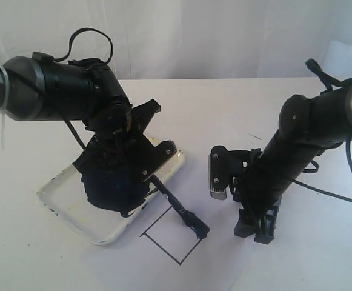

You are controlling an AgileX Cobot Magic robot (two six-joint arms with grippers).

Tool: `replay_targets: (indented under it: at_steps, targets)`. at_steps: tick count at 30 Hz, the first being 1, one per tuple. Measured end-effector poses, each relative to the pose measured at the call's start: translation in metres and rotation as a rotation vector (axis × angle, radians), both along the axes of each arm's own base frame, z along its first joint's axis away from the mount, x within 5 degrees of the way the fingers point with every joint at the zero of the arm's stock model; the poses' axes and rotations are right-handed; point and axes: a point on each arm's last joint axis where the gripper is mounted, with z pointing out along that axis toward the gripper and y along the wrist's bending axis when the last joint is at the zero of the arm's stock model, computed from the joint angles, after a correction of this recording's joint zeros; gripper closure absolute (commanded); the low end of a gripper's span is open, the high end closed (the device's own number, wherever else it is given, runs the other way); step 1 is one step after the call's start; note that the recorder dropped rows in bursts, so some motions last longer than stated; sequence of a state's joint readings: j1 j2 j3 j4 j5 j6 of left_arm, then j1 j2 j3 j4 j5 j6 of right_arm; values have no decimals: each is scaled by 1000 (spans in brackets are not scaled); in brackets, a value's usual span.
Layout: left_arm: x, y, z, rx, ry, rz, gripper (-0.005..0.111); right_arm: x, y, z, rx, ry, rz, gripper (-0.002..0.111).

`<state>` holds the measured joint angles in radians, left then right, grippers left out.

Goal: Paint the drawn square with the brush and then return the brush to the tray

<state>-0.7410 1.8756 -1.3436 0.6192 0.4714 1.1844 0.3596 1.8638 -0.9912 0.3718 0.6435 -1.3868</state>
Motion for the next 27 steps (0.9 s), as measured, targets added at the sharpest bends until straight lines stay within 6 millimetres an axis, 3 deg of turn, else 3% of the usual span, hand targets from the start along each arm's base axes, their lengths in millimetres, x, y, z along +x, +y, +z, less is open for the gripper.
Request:
replay_targets:
  at_steps: [13, 27]
  targets:
    - [11, 15, 1, 43, -27, 20, 107, 0, 0, 0, 0, -2, -1, 44]
    - [13, 17, 2, 70, -40, 14, 107, 0, 0, 0, 3, -1, -6, 44]
